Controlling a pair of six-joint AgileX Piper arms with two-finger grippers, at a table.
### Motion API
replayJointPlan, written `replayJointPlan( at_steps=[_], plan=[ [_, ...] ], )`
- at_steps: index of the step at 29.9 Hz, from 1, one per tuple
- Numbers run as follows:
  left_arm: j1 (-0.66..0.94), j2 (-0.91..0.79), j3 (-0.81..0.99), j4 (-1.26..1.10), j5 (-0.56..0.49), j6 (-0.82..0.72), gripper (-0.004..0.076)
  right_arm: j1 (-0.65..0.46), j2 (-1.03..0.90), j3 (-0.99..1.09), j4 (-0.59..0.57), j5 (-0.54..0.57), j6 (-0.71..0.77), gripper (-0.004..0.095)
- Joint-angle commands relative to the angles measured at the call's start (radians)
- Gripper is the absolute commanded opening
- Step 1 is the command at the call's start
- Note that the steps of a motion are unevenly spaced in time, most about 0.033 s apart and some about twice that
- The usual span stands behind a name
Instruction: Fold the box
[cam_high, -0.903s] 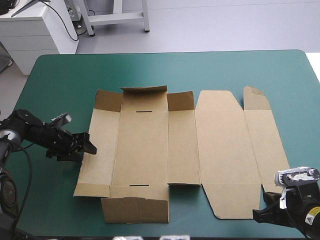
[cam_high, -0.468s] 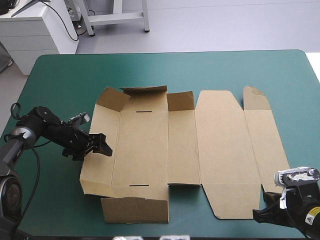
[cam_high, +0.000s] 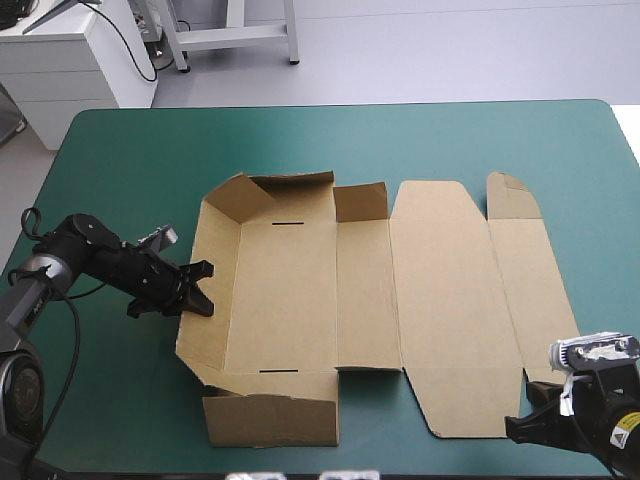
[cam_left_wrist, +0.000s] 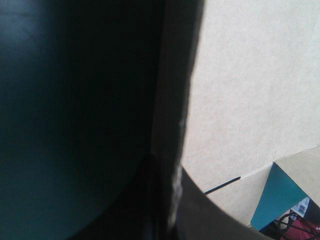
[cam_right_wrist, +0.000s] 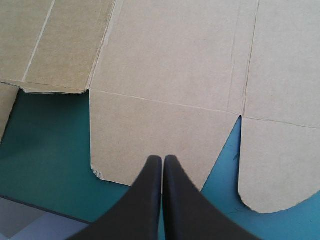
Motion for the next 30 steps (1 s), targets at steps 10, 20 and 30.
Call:
replayJointPlan(
  at_steps=[10,20,30],
  plan=[
    [-0.037,-0.032,-0.176,0.098,0.097,-0.004,-0.0008,-0.004,0.01,-0.023,0.008,-0.056,0.008,-0.0001],
    [-0.312,-0.003,-0.508,0.721,0.093,-0.014,-0.0008,-0.004,0.01,-0.023,0.008,-0.053,0.008,-0.0002],
    [-0.571,0.102,-0.666,1.167,0.022,0.143,-0.0008,-0.004,0.01,-0.023,0.008,-0.048,0.008,-0.0002]
  ],
)
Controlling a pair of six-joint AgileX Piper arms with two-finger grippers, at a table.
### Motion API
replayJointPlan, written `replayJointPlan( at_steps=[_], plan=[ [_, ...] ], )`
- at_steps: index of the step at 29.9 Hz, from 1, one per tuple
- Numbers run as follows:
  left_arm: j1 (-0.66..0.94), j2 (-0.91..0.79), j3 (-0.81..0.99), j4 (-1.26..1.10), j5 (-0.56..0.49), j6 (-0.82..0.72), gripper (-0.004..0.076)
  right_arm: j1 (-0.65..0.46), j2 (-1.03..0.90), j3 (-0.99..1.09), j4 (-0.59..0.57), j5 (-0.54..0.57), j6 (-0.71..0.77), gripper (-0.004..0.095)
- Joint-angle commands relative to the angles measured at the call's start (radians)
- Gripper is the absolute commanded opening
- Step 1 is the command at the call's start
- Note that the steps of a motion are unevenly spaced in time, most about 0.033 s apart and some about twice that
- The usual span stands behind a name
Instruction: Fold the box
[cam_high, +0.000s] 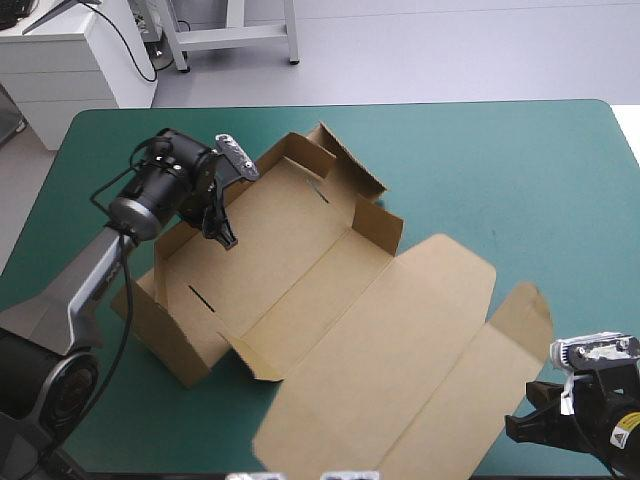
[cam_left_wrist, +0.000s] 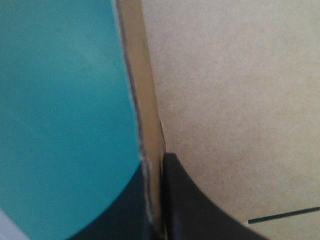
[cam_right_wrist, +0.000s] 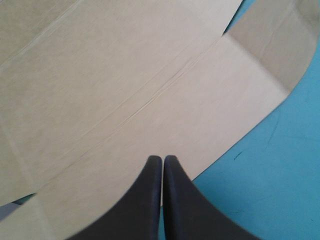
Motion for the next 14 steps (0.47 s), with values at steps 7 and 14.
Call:
replayJointPlan(
  at_steps=[7,14],
  plan=[
    [-0.155,0.022,-0.045,0.427,-0.245,-0.008,-0.0008,-0.004,0.01,-0.023,0.008,-0.046,-0.002,-0.0002],
    [-0.248,0.024,-0.016,0.536,-0.427,-0.151,-0.0008,-0.004,0.01,-0.023,0.012,-0.044,-0.001,-0.0002]
  ],
)
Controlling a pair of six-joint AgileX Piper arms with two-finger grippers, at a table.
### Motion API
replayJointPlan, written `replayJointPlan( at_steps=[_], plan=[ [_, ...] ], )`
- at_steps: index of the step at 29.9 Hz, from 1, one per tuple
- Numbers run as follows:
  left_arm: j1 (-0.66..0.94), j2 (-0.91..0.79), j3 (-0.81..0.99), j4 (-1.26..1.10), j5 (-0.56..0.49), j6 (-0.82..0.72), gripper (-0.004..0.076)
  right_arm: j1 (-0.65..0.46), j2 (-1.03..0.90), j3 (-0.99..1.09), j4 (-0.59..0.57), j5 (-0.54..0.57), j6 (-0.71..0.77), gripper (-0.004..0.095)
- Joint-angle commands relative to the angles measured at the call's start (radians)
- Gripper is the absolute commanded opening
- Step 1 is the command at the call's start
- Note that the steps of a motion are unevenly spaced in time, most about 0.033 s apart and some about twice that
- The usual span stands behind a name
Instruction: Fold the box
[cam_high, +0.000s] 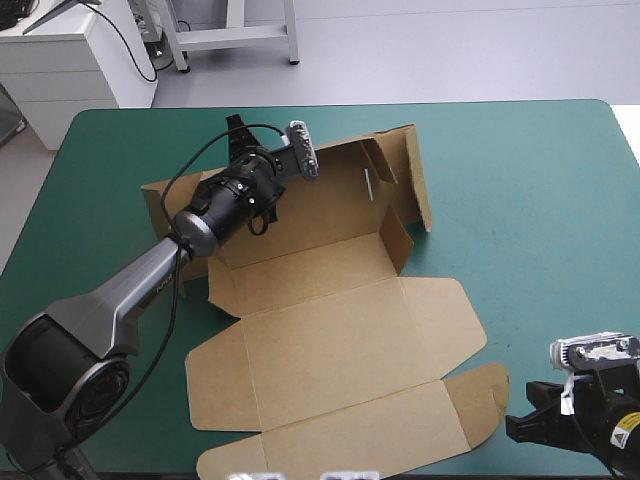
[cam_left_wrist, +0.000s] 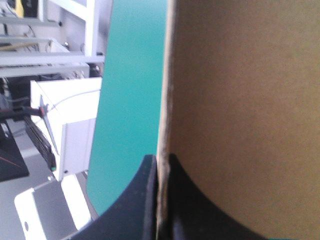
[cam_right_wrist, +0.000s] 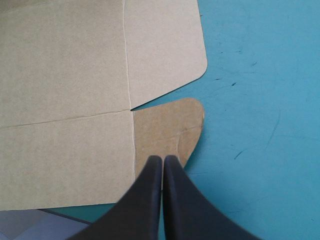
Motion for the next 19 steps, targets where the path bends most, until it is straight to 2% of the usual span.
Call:
replayJointPlan(
  at_steps=[1,3,6,11,13,19],
  plan=[
    [-0.054,-0.051,0.014,0.128,-0.073,-0.071,-0.0008,-0.004,0.01,-0.023,0.012,-0.046,0.006,-0.0002],
    [-0.087,-0.051,0.071,0.198,-0.073,-0.11,-0.0008,-0.004,0.01,-0.023,0.012,-0.046,0.008,-0.0002],
    [-0.139,-0.058,0.193,0.383,-0.076,-0.26,-0.0008,-0.004,0.01,-0.023,0.013,-0.046,0.008,-0.0002],
    [-0.238,-0.111,0.438,0.824,-0.061,-0.64,-0.0008,-0.004,0.01,-0.023,0.016,-0.057,0.008,-0.0002],
    [-0.276,-0.14,0.506,0.897,-0.038,-0.708,-0.0008,-0.004,0.012,-0.023,0.016,-0.061,0.008,-0.0002],
    [-0.35,-0.218,0.612,0.909,0.022,-0.708,-0.0008,-0.004,0.012,-0.023,-0.011,-0.082,0.033,-0.0002]
  ],
)
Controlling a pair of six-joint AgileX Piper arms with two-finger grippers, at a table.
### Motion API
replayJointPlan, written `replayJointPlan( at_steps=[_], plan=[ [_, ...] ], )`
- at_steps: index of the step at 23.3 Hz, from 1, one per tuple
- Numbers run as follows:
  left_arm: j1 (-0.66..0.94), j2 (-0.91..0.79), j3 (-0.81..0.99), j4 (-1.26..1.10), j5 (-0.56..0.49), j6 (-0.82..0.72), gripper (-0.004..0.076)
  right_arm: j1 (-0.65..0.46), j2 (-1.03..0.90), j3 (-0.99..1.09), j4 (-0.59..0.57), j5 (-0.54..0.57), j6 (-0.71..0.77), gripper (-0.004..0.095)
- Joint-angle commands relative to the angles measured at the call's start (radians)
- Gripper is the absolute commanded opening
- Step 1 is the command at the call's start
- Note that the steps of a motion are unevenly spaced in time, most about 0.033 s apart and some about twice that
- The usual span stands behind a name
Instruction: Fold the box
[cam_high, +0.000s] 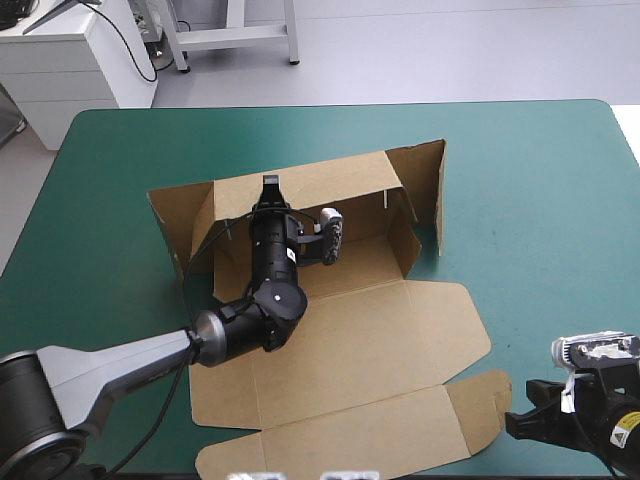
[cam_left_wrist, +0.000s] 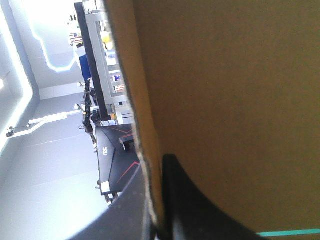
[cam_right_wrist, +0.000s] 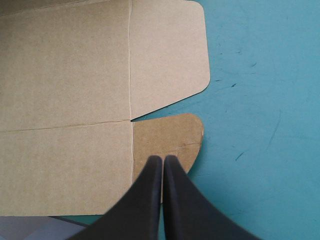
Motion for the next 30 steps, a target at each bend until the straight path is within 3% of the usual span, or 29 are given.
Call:
replayJointPlan(
  at_steps=[1,6,10,14,20,25,30],
  plan=[
    [-0.041,-0.069,0.031,0.028,-0.034,-0.01,-0.0008,-0.004,0.014,-0.023,-0.019,-0.088,0.024,-0.0002],
    [-0.072,-0.123,0.063,0.036,-0.038,-0.008,-0.0008,-0.004,0.073,-0.038,-0.062,-0.134,0.048,-0.0001],
    [-0.114,-0.146,0.096,0.064,-0.025,-0.009,-0.0008,-0.004,0.308,-0.168,-0.092,-0.155,-0.021,-0.0002],
    [-0.122,-0.146,0.096,0.104,-0.058,0.0,-0.0008,-0.004,0.638,-0.513,-0.092,-0.161,-0.13,-0.0002],
    [-0.122,-0.146,0.096,0.119,-0.058,-0.002,-0.0008,-0.024,1.034,-1.002,-0.101,-0.084,-0.167,-0.0002],
    [-0.122,-0.146,0.096,0.119,-0.058,-0.002,-0.0008,-0.108,1.242,-1.242,0.062,-0.06,-0.191,-0.0002],
    [-0.122,-0.146,0.096,0.119,-0.058,-0.002,-0.0008,-0.132,1.398,-1.342,0.108,-0.015,-0.189,-0.0002]
  ],
)
